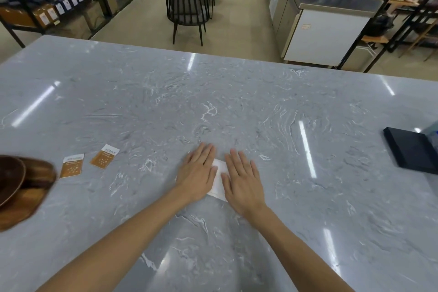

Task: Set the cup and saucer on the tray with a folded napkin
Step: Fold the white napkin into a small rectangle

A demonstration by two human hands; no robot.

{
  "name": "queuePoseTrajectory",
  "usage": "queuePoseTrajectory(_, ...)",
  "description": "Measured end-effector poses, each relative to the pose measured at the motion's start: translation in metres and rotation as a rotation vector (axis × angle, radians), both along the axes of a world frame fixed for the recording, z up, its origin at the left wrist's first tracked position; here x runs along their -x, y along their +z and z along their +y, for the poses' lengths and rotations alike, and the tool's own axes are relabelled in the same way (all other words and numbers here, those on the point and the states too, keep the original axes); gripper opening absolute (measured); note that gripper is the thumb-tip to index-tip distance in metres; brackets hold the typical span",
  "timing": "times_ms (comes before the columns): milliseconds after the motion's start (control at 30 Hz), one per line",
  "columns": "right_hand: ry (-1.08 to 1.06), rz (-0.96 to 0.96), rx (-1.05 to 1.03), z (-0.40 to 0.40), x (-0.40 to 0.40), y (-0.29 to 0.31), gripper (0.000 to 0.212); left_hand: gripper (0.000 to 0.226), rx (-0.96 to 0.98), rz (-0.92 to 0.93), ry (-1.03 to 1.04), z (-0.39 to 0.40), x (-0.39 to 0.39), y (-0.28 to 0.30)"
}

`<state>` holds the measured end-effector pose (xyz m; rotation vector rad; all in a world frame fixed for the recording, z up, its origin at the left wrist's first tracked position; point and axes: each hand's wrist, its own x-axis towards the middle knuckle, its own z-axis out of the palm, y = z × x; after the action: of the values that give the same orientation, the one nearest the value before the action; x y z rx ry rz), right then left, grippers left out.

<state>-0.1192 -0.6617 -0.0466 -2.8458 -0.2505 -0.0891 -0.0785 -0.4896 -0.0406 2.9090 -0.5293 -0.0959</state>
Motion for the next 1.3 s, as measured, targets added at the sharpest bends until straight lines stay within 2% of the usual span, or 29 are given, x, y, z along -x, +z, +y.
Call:
queuePoseTrajectory(167,-0.040,0.069,0.078,-0.008,0.003,-0.017,0.075,0.067,-0.058,-0.007,0.032,0.004,0.000,-0.018)
queuePoseTrajectory(467,-0.063,0.117,0.035,-0.032,0.024,-0.016,0.075,0.072,-0.032,0.005,-0.002,0.007,-0.003,-0.016)
queuePoseTrajectory(633,-0.068,0.122,0.032,-0.029,0.058,-0.007,0.064,0.068,-0.099,-0.031,-0.200,0.017,-0.018,-0.013)
queuePoseTrajectory(800,-0.142,0.190,-0.054,0.004,0.098,0.001,0.059,0.055,-0.175,-0.068,-0.420,0.015,-0.042,-0.007)
queuePoseTrajectory(900,-0.150,0.170,-0.058,0.016,0.114,0.007,0.055,0.055,-0.271,-0.102,-0.480,0.006,-0.052,0.001)
queuePoseTrajectory(1000,-0.134,0.188,-0.030,0.016,0.118,0.011,0.056,0.064,-0.338,-0.098,-0.334,-0.006,-0.054,0.009)
queuePoseTrajectory(1067,-0.131,0.285,-0.050,0.008,0.110,0.015,0.063,0.072,-0.276,-0.020,-0.166,-0.009,-0.053,0.012)
queuePoseTrajectory(1133,-0.136,0.260,-0.085,-0.008,0.089,0.024,0.067,0.075,-0.186,0.066,0.010,-0.004,-0.049,0.013)
queuePoseTrajectory(1200,-0.090,0.292,-0.204,-0.022,0.054,0.035,0.062,0.071,-0.081,0.108,0.165,0.006,-0.045,0.015)
queuePoseTrajectory(1300,-0.106,0.448,-0.381,-0.032,-0.012,0.045,0.058,0.068,0.037,0.189,0.310,0.020,-0.038,0.019)
